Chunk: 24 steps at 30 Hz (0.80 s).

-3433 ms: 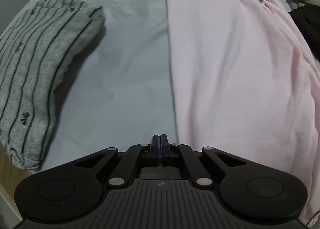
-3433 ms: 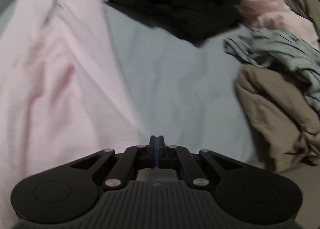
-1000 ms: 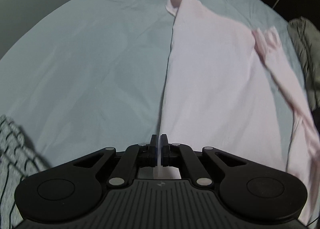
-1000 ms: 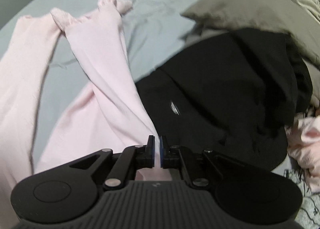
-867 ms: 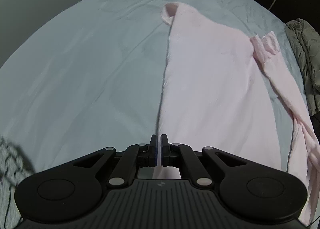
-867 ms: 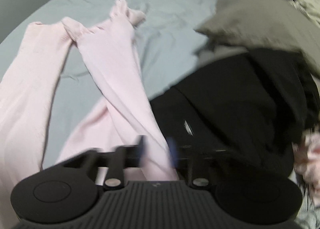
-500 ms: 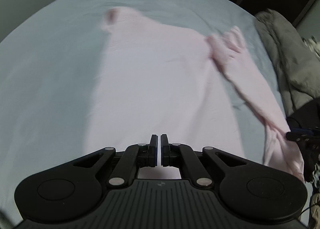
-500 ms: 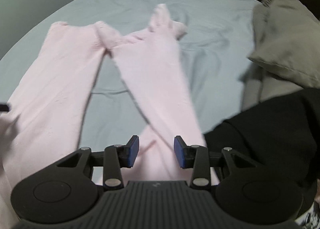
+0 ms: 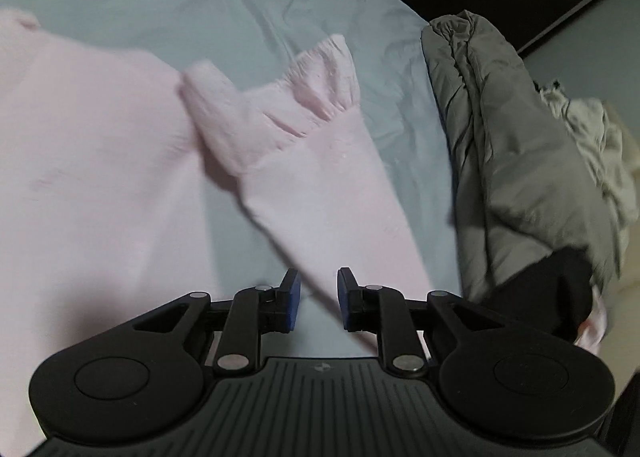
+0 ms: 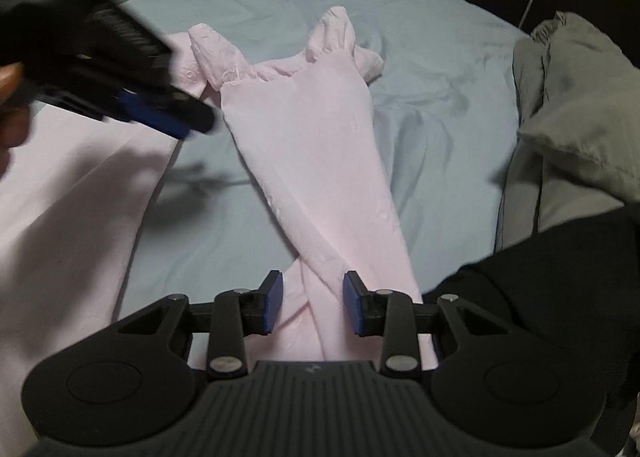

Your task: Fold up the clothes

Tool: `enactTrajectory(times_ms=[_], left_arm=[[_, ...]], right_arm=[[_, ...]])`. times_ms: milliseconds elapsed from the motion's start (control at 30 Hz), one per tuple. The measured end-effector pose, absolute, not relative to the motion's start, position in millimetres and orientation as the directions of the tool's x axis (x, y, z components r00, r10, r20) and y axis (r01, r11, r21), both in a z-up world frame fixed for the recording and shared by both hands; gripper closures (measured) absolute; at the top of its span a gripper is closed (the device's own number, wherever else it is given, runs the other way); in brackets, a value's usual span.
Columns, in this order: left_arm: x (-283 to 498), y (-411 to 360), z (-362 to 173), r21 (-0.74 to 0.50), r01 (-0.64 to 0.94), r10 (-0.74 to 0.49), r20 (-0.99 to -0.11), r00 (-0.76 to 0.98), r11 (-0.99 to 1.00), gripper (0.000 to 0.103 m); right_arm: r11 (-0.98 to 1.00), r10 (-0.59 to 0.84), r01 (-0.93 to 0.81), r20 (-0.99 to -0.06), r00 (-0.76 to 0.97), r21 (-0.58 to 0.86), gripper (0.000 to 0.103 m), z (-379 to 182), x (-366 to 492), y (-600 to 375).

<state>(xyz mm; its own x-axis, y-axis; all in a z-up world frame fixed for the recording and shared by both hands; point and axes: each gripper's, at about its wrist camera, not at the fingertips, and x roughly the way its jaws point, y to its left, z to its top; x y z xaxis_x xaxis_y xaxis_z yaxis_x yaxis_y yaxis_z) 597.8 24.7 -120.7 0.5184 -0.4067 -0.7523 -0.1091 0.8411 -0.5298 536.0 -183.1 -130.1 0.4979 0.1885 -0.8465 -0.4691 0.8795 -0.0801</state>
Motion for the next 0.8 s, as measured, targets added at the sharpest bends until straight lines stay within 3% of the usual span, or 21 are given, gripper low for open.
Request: enactTrajectory(times_ms=[333, 567, 600, 667, 733, 767, 800], left_arm=[[621, 33, -157, -0.549, -0.321, -0.338, -0.782, 0.525, 0.772, 0.086], [606, 36, -158, -0.577, -0.362, -0.330, -0.765, 0.553, 0.732, 0.084], [606, 37, -160, -0.584, -0.366, -0.335, -0.762, 0.554, 0.724, 0.083], [609, 41, -162, -0.616, -0.379, -0.352, -0.744, 0.568, 0.691, 0.083], [615, 43, -165, -0.666, -0.379, -0.387, -0.708, 0.590, 0.642, 0.084], [617, 43, -164, -0.677, -0.372, -0.392, -0.697, 0.600, 0.634, 0.103], [619, 42, -159, -0.672, -0.364, -0.377, -0.694, 0.614, 0.645, 0.103]], right_arm=[[0.862, 0.236, -0.501, -0.817, 0.526, -0.074, 0.066, -126, 530, -190], [0.825, 0.211, -0.549, -0.828, 0.520, -0.134, 0.067, -141, 534, -184], [0.824, 0.209, -0.550, -0.829, 0.519, -0.137, 0.069, -143, 535, -184], [0.828, 0.202, -0.545, -0.836, 0.511, -0.133, 0.093, -145, 537, -186], [0.834, 0.203, -0.538, -0.839, 0.504, -0.121, 0.097, -146, 539, -189], [0.836, 0.213, -0.537, -0.836, 0.506, -0.112, 0.098, -144, 538, -191], [0.838, 0.222, -0.536, -0.831, 0.510, -0.105, 0.098, -142, 537, -193]])
